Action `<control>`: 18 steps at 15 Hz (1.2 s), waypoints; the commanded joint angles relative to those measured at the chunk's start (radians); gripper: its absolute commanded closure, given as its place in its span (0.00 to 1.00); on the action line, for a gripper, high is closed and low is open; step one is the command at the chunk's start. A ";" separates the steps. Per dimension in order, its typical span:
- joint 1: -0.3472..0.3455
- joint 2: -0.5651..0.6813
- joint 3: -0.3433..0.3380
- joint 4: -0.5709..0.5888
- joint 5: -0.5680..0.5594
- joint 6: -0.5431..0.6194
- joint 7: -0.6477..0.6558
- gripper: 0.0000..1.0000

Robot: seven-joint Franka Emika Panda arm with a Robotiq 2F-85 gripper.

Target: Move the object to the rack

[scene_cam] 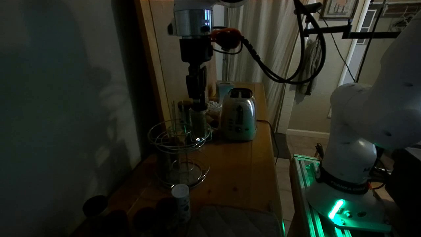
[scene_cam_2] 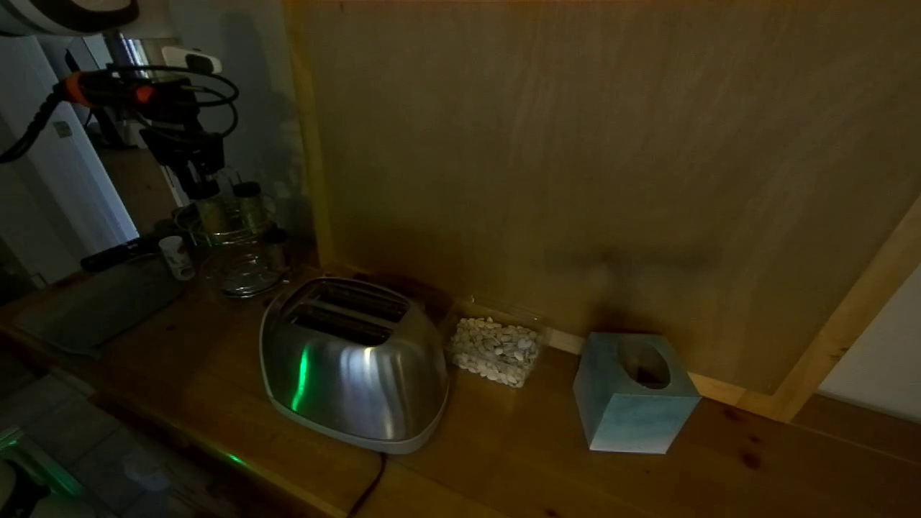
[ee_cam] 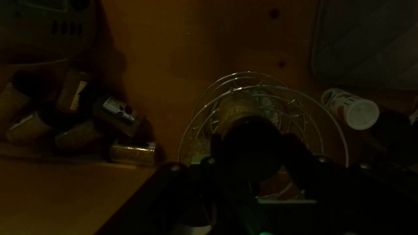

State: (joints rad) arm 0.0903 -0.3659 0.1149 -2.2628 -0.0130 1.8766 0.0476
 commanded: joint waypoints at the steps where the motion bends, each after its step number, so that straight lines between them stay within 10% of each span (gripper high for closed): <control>1: 0.004 0.006 -0.002 0.008 0.008 0.010 0.001 0.76; 18: -0.005 0.035 0.004 0.016 -0.034 0.034 0.014 0.76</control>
State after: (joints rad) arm 0.0888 -0.3522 0.1153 -2.2628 -0.0278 1.8975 0.0490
